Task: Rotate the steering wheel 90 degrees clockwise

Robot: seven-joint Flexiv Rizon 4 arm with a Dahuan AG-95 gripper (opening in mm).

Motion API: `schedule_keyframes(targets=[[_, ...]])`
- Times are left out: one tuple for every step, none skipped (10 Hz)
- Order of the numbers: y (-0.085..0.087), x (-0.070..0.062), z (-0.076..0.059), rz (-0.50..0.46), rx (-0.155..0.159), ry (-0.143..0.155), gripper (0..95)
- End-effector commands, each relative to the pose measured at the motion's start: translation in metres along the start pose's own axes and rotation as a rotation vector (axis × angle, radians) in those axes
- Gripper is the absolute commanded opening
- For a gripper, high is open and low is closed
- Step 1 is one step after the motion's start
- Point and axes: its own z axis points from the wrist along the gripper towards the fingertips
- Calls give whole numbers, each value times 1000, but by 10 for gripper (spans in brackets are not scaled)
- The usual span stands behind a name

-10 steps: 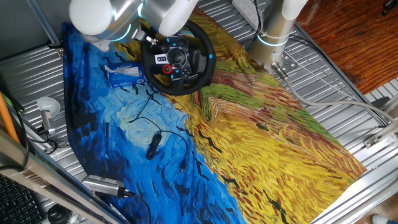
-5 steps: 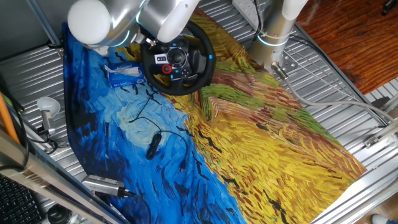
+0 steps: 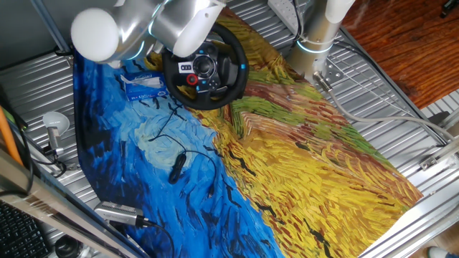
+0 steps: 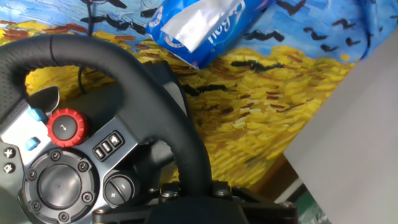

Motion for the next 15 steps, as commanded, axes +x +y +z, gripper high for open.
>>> schedule_keyframes(targets=[[0,3,-1,35,-18,30,0],[0,5,-3,41,-15,41,0],[0,7,-4,48,-18,43,0],[1,8,-3,54,-19,41,0],[1,10,0,65,-22,40,0],[2,12,0,71,-24,48,0],[2,15,-3,95,-12,59,0],[2,17,-6,113,0,69,0],[2,17,-6,125,5,71,0],[2,18,-6,130,8,73,0],[2,18,-6,138,13,77,0],[2,19,-6,152,20,81,0],[2,19,-5,159,32,87,0],[3,20,-6,171,36,94,0],[3,20,-7,184,38,99,0]])
